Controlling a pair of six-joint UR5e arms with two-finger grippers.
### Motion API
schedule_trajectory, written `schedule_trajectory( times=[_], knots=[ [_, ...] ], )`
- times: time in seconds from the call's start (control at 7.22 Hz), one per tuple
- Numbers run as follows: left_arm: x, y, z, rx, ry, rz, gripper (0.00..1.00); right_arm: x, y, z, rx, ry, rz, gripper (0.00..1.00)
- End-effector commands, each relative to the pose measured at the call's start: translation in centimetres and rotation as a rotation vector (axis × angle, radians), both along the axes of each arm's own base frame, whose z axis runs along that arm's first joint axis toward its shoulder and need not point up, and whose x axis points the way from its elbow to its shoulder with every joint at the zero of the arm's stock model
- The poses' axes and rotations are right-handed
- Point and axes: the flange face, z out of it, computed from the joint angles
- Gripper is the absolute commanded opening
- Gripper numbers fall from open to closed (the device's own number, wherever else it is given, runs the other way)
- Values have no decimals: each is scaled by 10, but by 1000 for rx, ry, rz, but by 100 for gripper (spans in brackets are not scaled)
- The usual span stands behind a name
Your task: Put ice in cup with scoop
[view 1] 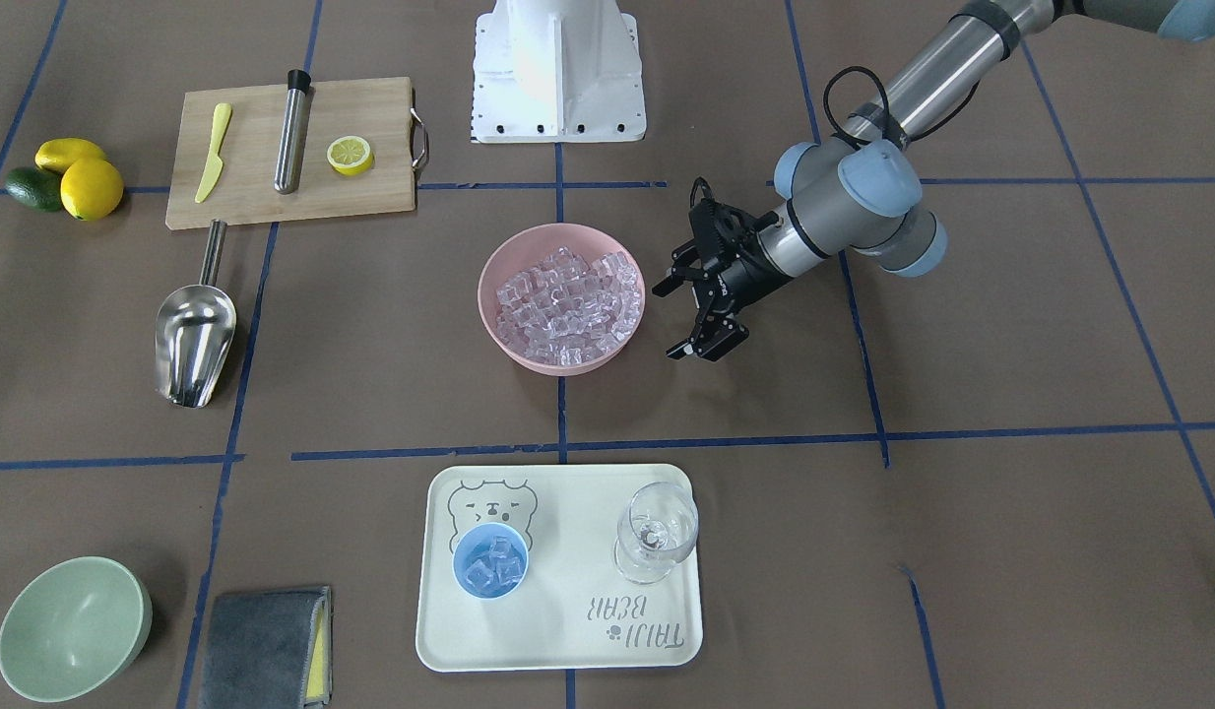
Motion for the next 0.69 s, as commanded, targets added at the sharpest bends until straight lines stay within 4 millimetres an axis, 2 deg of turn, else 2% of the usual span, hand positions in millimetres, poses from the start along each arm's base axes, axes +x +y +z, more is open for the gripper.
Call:
schedule_trajectory(
  times=[0.0,0.14,0.42,0.55],
  knots=[
    [-33,-31,9,-63,-20,-69,100,7,5,4,-32,4,-4,100],
    [-53,-55,12,-106,-73,-108,100,5,5,5,-39,8,-10,100],
    [-114,-102,13,-198,-144,-145,100,7,4,5,-36,18,-7,100],
    [-157,-131,25,-274,-205,-173,100,7,4,5,-34,18,-7,100]
  ],
)
